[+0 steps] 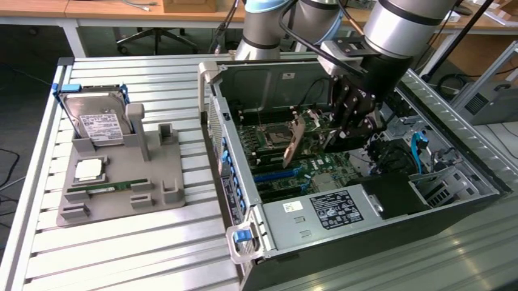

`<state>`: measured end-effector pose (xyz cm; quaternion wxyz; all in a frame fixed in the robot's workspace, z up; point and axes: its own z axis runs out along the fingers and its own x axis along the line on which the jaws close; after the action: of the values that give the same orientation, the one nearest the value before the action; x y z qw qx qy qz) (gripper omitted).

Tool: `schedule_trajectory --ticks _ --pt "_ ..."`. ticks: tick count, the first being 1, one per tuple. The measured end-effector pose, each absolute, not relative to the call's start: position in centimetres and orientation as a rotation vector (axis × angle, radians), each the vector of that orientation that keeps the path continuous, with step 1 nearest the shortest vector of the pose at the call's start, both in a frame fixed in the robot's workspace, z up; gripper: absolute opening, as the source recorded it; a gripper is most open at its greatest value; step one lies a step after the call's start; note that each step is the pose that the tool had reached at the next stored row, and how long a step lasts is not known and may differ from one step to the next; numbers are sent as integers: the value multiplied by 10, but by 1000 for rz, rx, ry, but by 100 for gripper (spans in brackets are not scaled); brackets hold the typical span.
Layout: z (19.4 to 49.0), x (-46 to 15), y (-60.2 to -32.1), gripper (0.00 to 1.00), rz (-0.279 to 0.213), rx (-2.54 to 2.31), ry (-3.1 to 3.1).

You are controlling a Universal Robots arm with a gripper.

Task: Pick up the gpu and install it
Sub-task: 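Insert the gpu into the slot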

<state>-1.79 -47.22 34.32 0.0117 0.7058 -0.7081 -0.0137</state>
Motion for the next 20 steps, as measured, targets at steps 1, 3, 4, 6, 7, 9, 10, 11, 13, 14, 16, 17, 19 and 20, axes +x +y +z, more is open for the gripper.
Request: schedule_trajectory --ticks 1,3,4,6,7,9,10,11,13,14,16,17,19,20 --pt "343 -18 -472 27 -42 2201 -2208" --pt "343 -18 -473 27 -42 2201 -2208" --pt "343 -18 -473 27 -42 2201 -2208" --pt "343 -19 -473 27 -41 2200 -2208" --pt "343 -19 -473 27 -41 2200 -2208" --pt "343 -19 -473 27 -41 2200 -2207" --pt "343 -19 -474 27 -41 2200 -2207" --pt "343 -19 -474 27 -41 2200 -2208" --pt "343 -19 -474 27 -41 2200 -2207" --pt "343 -19 -474 27 -41 2200 -2207" --pt "343 -19 -474 27 -41 2200 -2207" --pt "343 -19 -474 27 -41 2200 -2207" --pt "343 -20 -474 27 -41 2200 -2207" --pt "343 -21 -474 27 -41 2200 -2207"
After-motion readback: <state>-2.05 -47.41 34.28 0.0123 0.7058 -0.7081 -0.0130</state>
